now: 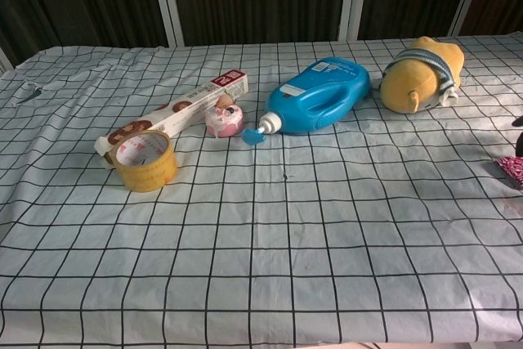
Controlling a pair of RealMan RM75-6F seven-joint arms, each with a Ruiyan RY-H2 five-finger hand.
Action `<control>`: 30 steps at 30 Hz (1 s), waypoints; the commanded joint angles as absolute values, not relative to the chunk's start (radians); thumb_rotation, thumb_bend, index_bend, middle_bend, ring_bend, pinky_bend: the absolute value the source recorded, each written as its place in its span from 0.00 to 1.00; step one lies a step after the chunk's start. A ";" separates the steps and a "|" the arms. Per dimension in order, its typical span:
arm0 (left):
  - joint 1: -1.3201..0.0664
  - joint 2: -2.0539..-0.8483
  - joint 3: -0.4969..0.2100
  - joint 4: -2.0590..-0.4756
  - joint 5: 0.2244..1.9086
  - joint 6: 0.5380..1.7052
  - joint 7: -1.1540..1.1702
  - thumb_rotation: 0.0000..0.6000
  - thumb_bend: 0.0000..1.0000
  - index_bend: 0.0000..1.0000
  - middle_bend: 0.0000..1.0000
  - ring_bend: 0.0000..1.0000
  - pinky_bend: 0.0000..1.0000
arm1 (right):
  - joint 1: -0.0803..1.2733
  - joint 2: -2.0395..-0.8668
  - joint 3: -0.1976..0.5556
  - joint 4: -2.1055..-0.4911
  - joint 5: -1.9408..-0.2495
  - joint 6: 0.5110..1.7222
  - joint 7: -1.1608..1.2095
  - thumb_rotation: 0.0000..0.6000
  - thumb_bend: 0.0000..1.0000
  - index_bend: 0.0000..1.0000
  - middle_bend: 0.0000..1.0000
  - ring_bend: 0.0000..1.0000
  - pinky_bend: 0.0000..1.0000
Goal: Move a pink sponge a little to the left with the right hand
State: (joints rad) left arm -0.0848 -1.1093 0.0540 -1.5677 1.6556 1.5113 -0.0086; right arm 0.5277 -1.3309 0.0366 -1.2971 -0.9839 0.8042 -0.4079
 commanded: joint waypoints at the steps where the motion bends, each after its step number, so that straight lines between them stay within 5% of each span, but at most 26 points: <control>1: -0.084 -1.109 0.054 -1.567 1.657 1.512 -0.010 1.00 0.45 0.00 0.06 0.01 0.00 | 0.527 -1.330 0.035 -1.300 -0.984 0.810 -0.411 1.00 0.19 0.31 0.00 0.00 0.07; 30: -0.087 -1.109 0.054 -1.569 1.658 1.506 -0.009 1.00 0.45 0.00 0.06 0.01 0.00 | 0.505 -1.282 0.040 -1.411 -1.047 0.927 -0.409 1.00 0.21 0.41 0.00 0.00 0.10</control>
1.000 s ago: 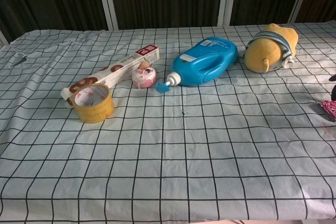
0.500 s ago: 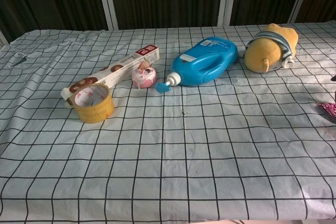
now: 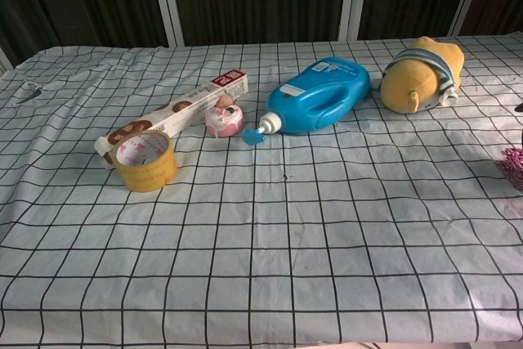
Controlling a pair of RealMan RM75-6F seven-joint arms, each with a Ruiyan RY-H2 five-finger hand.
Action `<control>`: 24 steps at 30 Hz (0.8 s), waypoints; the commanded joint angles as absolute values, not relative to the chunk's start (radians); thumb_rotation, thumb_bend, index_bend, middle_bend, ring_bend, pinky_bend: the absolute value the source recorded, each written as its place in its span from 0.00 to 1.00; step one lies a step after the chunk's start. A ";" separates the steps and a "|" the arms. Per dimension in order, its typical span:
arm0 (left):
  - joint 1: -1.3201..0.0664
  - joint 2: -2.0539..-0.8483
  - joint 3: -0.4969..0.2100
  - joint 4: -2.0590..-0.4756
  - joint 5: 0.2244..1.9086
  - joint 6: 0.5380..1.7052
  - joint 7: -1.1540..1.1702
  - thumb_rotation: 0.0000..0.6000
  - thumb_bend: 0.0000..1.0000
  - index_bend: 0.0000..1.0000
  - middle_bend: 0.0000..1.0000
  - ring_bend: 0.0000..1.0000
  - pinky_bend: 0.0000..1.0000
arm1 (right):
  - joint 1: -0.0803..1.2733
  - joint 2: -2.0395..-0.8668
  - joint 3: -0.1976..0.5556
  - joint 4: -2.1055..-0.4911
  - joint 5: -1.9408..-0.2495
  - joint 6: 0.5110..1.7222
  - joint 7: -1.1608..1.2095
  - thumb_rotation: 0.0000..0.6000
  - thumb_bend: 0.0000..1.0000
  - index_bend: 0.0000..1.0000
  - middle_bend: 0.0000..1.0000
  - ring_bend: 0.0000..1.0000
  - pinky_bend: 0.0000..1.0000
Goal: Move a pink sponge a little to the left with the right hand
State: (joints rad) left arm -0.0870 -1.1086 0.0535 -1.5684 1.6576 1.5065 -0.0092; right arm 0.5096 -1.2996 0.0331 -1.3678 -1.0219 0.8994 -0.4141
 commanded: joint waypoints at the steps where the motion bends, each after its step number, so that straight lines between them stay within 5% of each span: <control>1: -0.088 -1.109 0.053 -1.569 1.658 1.505 -0.008 1.00 0.45 0.00 0.06 0.01 0.00 | 0.507 -1.279 0.043 -1.429 -1.056 0.934 -0.410 1.00 0.21 0.41 0.00 0.00 0.10; 19: -0.085 -1.104 0.055 -1.565 1.663 1.513 -0.018 1.00 0.45 0.00 0.06 0.01 0.00 | 0.602 -1.465 0.040 -1.506 -1.011 0.954 -0.675 1.00 0.21 0.37 0.00 0.00 0.10; 24: -0.082 -1.104 0.055 -1.562 1.662 1.519 -0.023 1.00 0.45 0.00 0.06 0.01 0.00 | 0.592 -1.456 0.022 -1.525 -1.024 0.981 -0.684 1.00 0.21 0.22 0.00 0.00 0.10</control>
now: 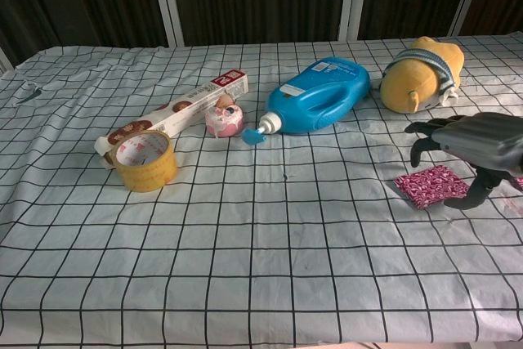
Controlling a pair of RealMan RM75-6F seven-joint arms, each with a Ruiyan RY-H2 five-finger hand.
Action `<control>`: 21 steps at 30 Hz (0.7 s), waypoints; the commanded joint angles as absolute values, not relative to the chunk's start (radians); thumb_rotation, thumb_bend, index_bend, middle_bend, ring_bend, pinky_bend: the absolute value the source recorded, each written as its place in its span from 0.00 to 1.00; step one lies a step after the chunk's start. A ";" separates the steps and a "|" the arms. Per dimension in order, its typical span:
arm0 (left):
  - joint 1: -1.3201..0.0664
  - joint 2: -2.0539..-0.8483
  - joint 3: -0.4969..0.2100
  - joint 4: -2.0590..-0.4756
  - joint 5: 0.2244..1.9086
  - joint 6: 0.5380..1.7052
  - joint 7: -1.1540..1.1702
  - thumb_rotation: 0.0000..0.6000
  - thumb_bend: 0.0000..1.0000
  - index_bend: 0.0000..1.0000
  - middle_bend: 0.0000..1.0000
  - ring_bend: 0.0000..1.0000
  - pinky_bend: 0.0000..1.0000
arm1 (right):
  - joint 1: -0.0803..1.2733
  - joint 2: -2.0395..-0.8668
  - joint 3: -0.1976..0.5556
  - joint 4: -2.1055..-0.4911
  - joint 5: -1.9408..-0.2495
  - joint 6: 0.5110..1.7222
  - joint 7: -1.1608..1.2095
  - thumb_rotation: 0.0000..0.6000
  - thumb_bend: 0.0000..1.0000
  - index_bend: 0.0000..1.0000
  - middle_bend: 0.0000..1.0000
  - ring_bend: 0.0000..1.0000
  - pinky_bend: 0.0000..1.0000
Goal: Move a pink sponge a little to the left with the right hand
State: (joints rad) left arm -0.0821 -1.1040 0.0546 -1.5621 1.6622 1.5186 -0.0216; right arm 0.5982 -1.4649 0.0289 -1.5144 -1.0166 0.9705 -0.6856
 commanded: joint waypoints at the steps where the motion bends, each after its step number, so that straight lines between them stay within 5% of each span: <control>1: -0.081 -1.104 0.055 -1.562 1.663 1.520 -0.023 1.00 0.45 0.00 0.06 0.01 0.00 | 0.587 -1.447 0.018 -1.533 -1.030 0.989 -0.680 1.00 0.21 0.21 0.00 0.00 0.10; 10: -0.080 -1.105 0.057 -1.563 1.666 1.520 -0.020 1.00 0.45 0.00 0.06 0.01 0.00 | 0.509 -1.331 -0.027 -1.573 -1.108 1.064 -0.577 1.00 0.21 0.18 0.00 0.00 0.10; 21: -0.092 -1.108 0.053 -1.569 1.657 1.494 -0.008 1.00 0.45 0.00 0.06 0.01 0.00 | 0.455 -1.297 -0.044 -1.411 -1.109 1.009 -0.432 1.00 0.21 0.26 0.00 0.00 0.10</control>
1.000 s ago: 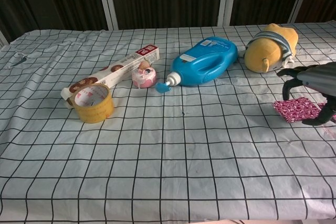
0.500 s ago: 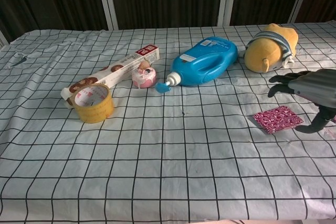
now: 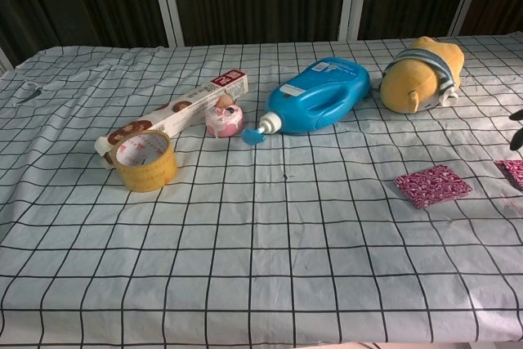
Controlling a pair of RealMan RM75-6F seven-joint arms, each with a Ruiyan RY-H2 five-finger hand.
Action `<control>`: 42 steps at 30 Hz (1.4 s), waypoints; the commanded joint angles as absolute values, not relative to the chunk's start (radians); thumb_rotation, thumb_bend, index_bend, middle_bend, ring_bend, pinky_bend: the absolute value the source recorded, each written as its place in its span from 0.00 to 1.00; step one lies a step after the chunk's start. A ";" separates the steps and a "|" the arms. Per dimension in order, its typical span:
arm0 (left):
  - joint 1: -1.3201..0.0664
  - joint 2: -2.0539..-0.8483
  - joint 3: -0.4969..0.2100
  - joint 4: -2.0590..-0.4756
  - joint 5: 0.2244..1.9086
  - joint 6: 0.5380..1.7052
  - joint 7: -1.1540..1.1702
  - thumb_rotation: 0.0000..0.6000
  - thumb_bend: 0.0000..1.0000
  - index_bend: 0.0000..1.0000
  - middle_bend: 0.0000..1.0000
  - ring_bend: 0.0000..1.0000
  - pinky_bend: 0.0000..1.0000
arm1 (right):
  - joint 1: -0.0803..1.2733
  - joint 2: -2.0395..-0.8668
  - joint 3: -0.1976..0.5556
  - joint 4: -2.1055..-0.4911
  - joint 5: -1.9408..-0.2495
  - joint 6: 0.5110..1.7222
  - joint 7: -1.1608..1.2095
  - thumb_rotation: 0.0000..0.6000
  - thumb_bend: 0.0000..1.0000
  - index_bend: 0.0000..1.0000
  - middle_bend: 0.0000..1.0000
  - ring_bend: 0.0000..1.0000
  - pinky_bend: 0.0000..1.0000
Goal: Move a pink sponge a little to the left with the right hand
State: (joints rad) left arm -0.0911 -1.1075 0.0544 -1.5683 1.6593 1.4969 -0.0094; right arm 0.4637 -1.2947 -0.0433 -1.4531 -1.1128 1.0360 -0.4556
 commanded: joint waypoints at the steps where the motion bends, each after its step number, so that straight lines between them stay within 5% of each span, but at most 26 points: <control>1: -0.094 -1.108 0.053 -1.569 1.656 1.491 -0.006 1.00 0.45 0.00 0.06 0.01 0.00 | 0.456 -1.300 -0.042 -1.398 -1.106 1.000 -0.426 1.00 0.21 0.26 0.00 0.00 0.10; 42: -0.105 -1.112 0.052 -1.576 1.641 1.468 0.013 1.00 0.45 0.00 0.06 0.01 0.00 | 0.475 -1.373 0.022 -1.213 -1.076 0.857 -0.359 1.00 0.21 0.37 0.00 0.00 0.10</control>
State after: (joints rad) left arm -0.1050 -1.1124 0.0516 -1.5756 1.6413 1.4682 0.0132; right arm 0.4748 -1.3725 0.0214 -1.2126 -1.0764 0.8574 -0.3589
